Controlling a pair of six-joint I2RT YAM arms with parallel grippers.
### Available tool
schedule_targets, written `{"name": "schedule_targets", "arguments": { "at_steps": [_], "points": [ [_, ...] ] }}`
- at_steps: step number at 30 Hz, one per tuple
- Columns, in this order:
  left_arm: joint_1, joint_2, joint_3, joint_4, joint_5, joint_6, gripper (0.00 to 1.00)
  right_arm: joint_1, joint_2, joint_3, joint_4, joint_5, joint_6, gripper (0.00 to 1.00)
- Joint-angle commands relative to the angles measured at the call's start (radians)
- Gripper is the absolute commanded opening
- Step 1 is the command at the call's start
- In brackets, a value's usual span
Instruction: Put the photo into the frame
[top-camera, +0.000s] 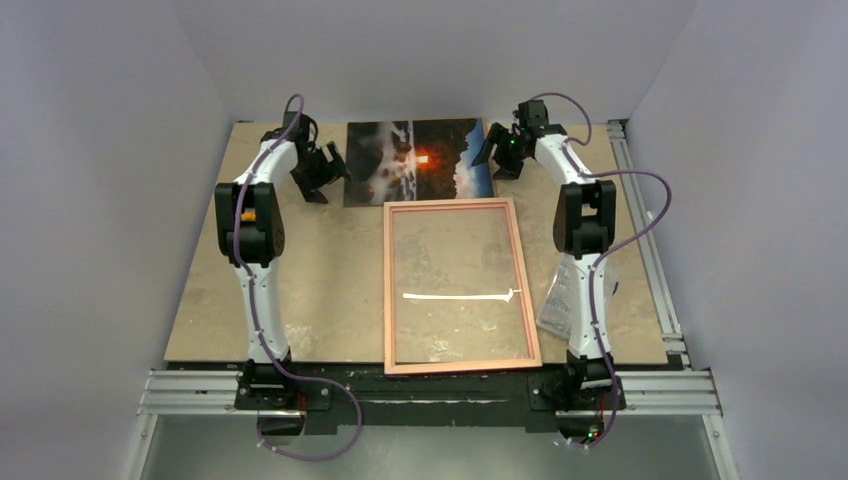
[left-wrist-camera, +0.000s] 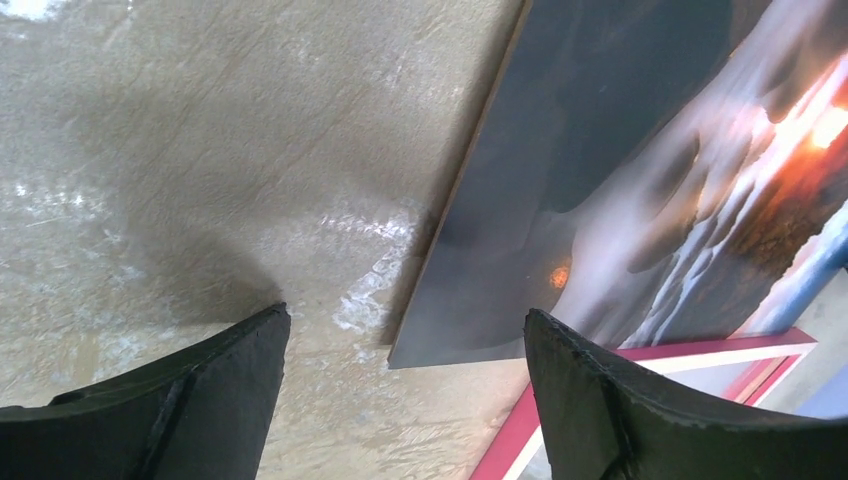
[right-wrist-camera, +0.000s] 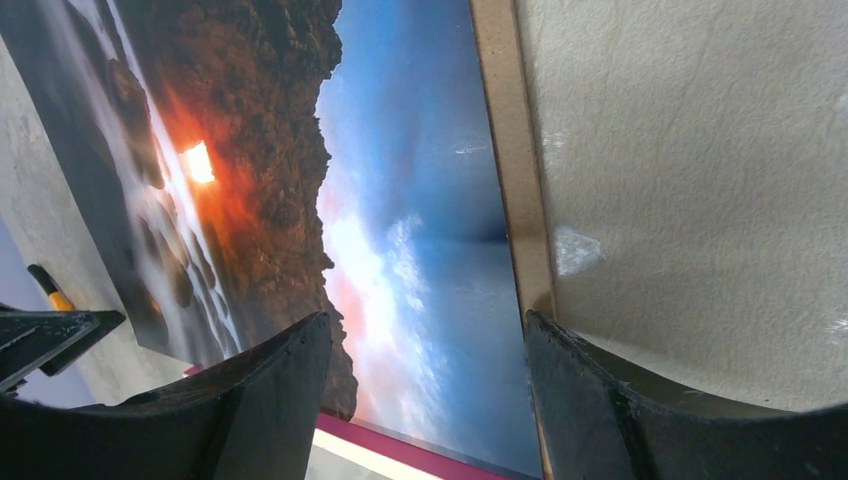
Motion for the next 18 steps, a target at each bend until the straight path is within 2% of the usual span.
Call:
{"name": "schedule_targets", "arguments": {
  "at_steps": [1, 7, 12, 18],
  "points": [
    [0.001, 0.022, 0.046, 0.021, 0.059, 0.036, 0.84, 0.032, -0.011, -0.019, -0.001, -0.047, 0.002, 0.70],
    [0.002, 0.016, -0.001, 0.100, 0.149, 0.038, 0.82, 0.053, -0.025, -0.043, 0.041, -0.133, 0.017, 0.69],
    [0.001, -0.008, -0.046, 0.148, 0.184, 0.039, 0.80, 0.054, -0.065, -0.124, 0.118, -0.210, 0.055, 0.69],
    [0.002, -0.055, -0.109, 0.178, 0.168, 0.027, 0.71, 0.054, -0.069, -0.146, 0.144, -0.237, 0.070, 0.68]
  ]
}}
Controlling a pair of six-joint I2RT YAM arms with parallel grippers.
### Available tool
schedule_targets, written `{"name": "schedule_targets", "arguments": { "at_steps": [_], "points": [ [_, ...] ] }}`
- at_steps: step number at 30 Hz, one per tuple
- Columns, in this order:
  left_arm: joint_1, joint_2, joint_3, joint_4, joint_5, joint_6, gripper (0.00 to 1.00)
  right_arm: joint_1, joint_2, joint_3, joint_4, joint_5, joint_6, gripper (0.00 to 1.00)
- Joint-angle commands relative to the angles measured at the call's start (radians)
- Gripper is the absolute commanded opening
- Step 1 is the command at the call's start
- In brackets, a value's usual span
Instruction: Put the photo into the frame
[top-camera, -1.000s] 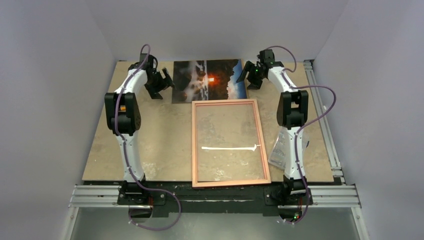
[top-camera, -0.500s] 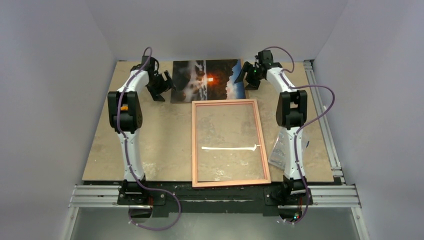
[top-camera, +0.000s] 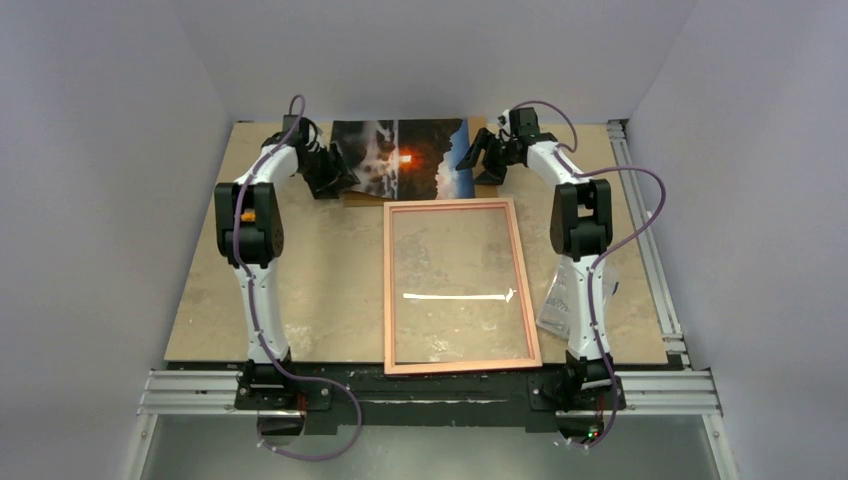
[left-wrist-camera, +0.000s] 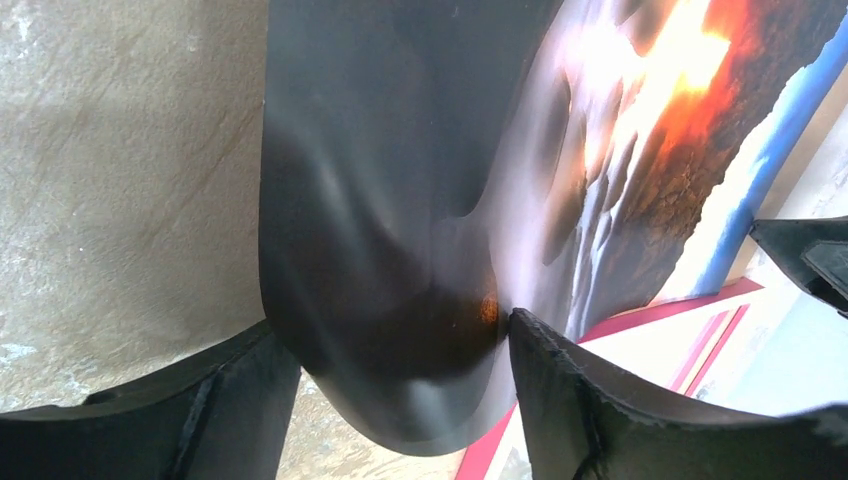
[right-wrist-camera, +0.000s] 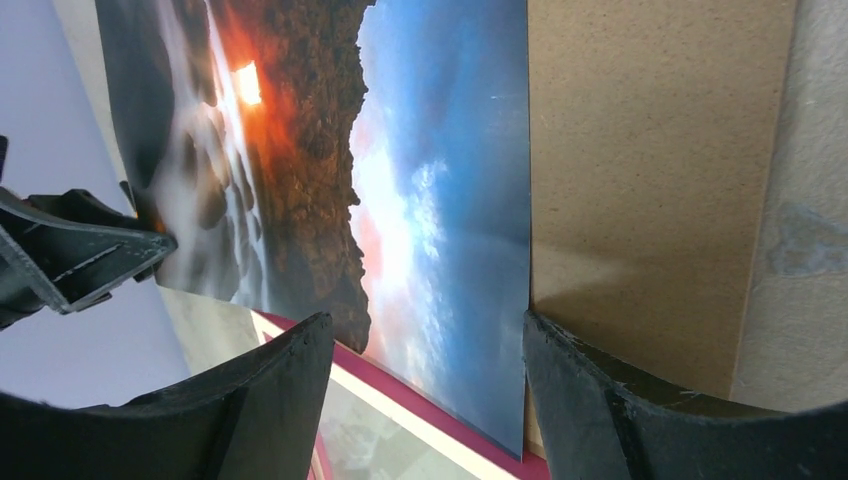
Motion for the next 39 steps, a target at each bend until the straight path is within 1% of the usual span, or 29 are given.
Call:
{"name": "schedule_targets", "arguments": {
  "at_steps": [1, 3, 4, 6, 9, 13, 16, 18, 21, 24, 25, 27, 31, 33, 35, 37, 38, 39],
  "points": [
    [0.000, -0.064, -0.073, 0.056, 0.019, -0.001, 0.67, 0.015, -0.035, -0.022, 0.011, -0.062, 0.019, 0.68],
    [0.000, -0.093, -0.109, 0.081, 0.018, -0.011, 0.60, 0.015, -0.038, -0.027, 0.015, -0.073, 0.021, 0.68],
    [0.023, -0.106, -0.127, 0.091, 0.020, -0.016, 0.56, 0.015, -0.041, -0.036, 0.022, -0.080, 0.022, 0.68],
    [0.032, -0.144, -0.158, 0.114, 0.021, -0.027, 0.49, 0.014, -0.052, -0.049, 0.039, -0.093, 0.028, 0.68],
    [0.039, -0.192, -0.197, 0.143, 0.033, -0.039, 0.42, 0.015, -0.062, -0.054, 0.053, -0.113, 0.033, 0.68],
    [0.046, -0.263, -0.238, 0.167, 0.079, -0.064, 0.41, 0.015, -0.092, -0.062, 0.056, -0.126, 0.029, 0.68],
    [0.049, -0.353, -0.290, 0.207, 0.098, -0.081, 0.39, 0.014, -0.126, -0.076, 0.054, -0.131, 0.022, 0.69],
    [0.048, -0.413, -0.296, 0.210, 0.107, -0.079, 0.38, 0.013, -0.159, -0.092, 0.054, -0.133, 0.014, 0.69],
    [0.047, -0.509, -0.296, 0.197, 0.141, -0.066, 0.32, 0.011, -0.224, -0.129, 0.054, -0.134, 0.005, 0.69],
    [0.037, -0.590, -0.309, 0.183, 0.176, -0.058, 0.20, 0.008, -0.292, -0.181, 0.060, -0.135, -0.001, 0.69],
    [0.030, -0.612, -0.312, 0.174, 0.183, -0.052, 0.17, 0.009, -0.315, -0.201, 0.065, -0.135, -0.004, 0.70],
    [0.011, -0.656, -0.320, 0.150, 0.187, -0.037, 0.14, 0.006, -0.359, -0.244, 0.068, -0.136, -0.010, 0.70],
    [-0.067, -0.738, -0.371, 0.119, 0.159, -0.016, 0.08, 0.008, -0.442, -0.332, 0.076, -0.148, -0.021, 0.70],
    [-0.098, -0.775, -0.413, 0.114, 0.126, -0.012, 0.09, 0.007, -0.480, -0.376, 0.080, -0.138, -0.030, 0.70],
    [-0.107, -0.800, -0.462, 0.118, 0.092, -0.020, 0.23, 0.007, -0.515, -0.417, 0.080, -0.114, -0.041, 0.71],
    [-0.101, -0.807, -0.496, 0.114, 0.049, -0.024, 0.40, 0.007, -0.525, -0.439, 0.070, -0.089, -0.057, 0.71],
    [-0.096, -0.800, -0.503, 0.106, 0.029, -0.021, 0.47, 0.006, -0.521, -0.439, 0.061, -0.074, -0.064, 0.72],
    [-0.089, -0.785, -0.506, 0.104, 0.018, -0.022, 0.52, 0.007, -0.512, -0.431, 0.051, -0.062, -0.075, 0.72]
  ]
}}
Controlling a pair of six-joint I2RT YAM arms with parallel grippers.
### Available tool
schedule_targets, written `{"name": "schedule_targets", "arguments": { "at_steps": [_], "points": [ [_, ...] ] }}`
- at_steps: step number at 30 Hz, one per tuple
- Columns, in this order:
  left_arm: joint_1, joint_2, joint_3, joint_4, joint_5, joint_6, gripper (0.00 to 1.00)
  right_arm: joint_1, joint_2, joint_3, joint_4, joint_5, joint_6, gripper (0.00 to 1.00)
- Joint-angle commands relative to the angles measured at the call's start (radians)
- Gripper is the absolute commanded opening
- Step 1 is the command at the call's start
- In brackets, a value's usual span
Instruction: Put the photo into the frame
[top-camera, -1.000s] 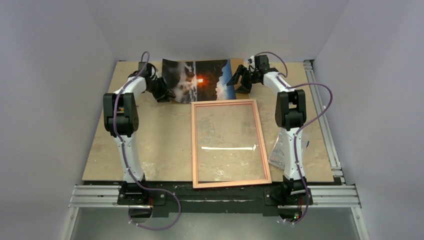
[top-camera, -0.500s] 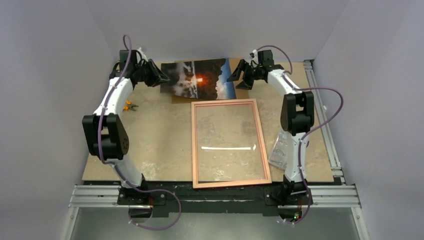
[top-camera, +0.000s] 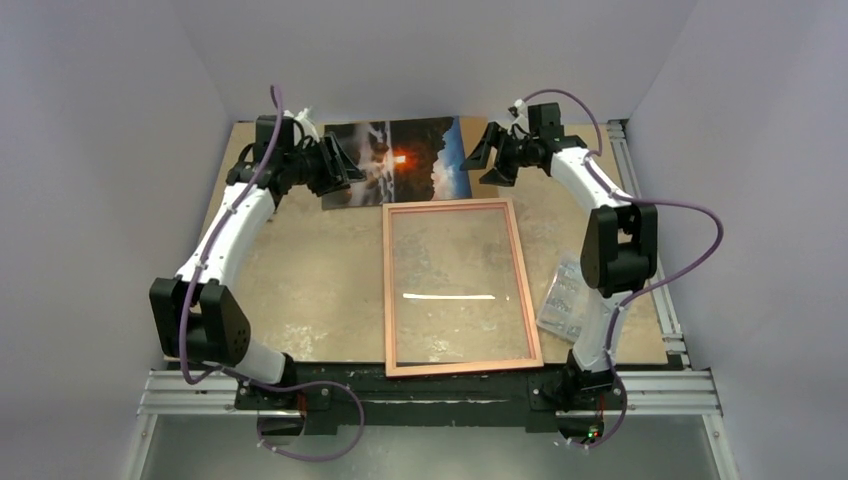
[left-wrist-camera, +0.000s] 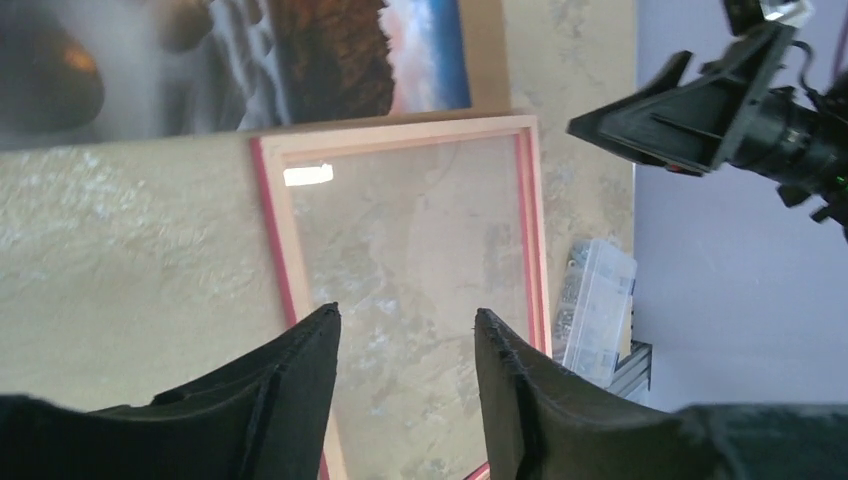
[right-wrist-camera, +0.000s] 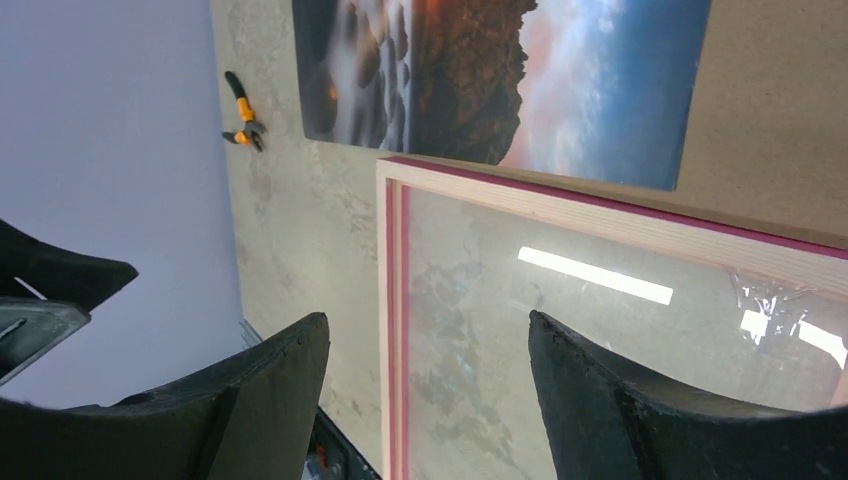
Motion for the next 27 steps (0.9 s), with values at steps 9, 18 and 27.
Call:
{"name": "schedule_targets", "arguments": {
  "at_steps": [9, 18, 27],
  "points": [
    [0.114, 0.267, 0.091, -0.020, -0.095, -0.009, 0.78, 0.002, 0.204, 0.247, -0.120, 0.147, -0.091, 0.75],
    [0.226, 0.609, 0.383, -0.173, -0.214, -0.007, 0.85, 0.000, 0.516, 0.624, -0.220, 0.181, -0.052, 0.76],
    [0.253, 0.794, 0.542, -0.224, -0.214, -0.014, 0.83, -0.001, 0.622, 0.646, -0.197, 0.194, 0.008, 0.75]
  ]
}}
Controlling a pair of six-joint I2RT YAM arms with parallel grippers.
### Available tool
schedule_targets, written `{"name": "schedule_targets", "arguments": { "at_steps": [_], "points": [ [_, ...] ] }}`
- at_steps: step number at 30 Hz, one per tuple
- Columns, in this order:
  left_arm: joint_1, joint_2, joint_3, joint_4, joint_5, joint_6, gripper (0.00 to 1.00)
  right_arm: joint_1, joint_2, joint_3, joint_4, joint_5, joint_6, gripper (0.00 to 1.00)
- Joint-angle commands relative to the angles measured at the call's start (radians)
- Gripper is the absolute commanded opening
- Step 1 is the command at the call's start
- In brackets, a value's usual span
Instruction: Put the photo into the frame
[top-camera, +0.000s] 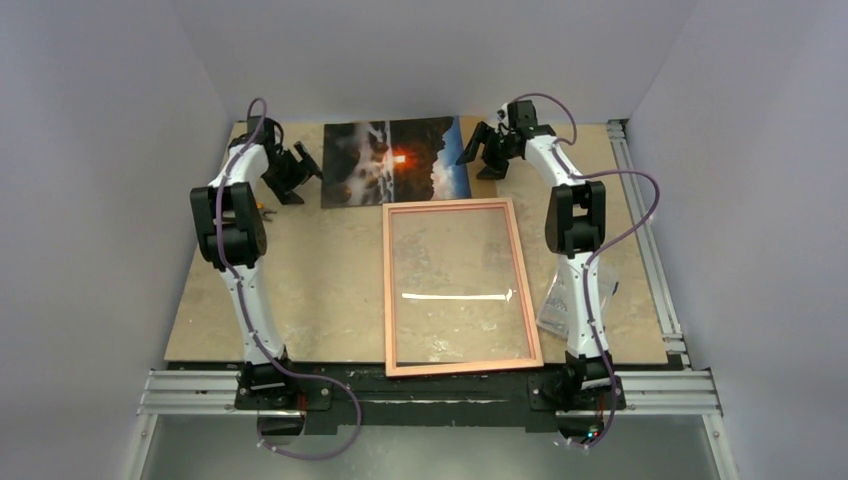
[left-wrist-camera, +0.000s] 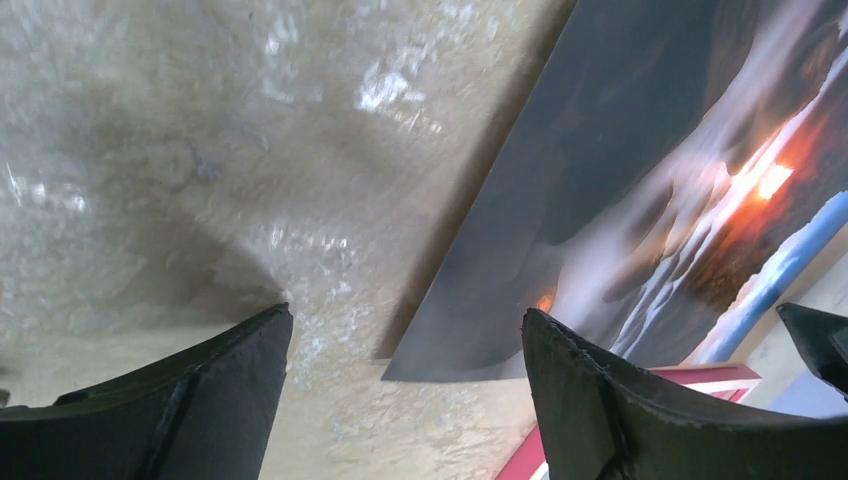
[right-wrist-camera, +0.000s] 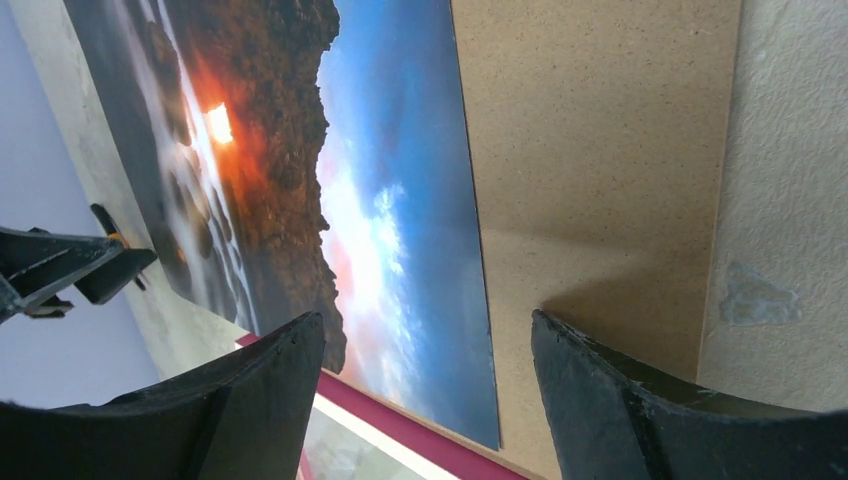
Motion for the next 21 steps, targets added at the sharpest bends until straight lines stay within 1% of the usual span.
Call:
{"name": "schedule_targets", "arguments": {
  "at_steps": [1, 6, 13, 15, 18, 21],
  "points": [
    [-0.006, 0.064, 0.125, -0.053, 0.007, -0.009, 0.82, 0.004, 0.047, 0.025, -0.015, 0.022, 0.033, 0.75],
    [-0.005, 0.128, 0.192, -0.056, 0.068, -0.034, 0.82, 0.008, 0.062, 0.025, -0.001, -0.008, 0.052, 0.75],
    [-0.028, 0.197, 0.228, 0.021, 0.219, -0.077, 0.79, 0.016, 0.062, -0.013, 0.041, -0.072, 0.077, 0.75],
    [-0.039, 0.198, 0.224, 0.042, 0.244, -0.089, 0.79, 0.018, 0.061, -0.035, 0.069, -0.108, 0.091, 0.74],
    [-0.049, 0.193, 0.197, 0.115, 0.325, -0.120, 0.77, 0.018, 0.067, -0.051, 0.108, -0.170, 0.104, 0.74],
    [-0.053, 0.165, 0.140, 0.195, 0.393, -0.148, 0.72, 0.019, 0.064, -0.075, 0.151, -0.225, 0.129, 0.74]
  ]
}}
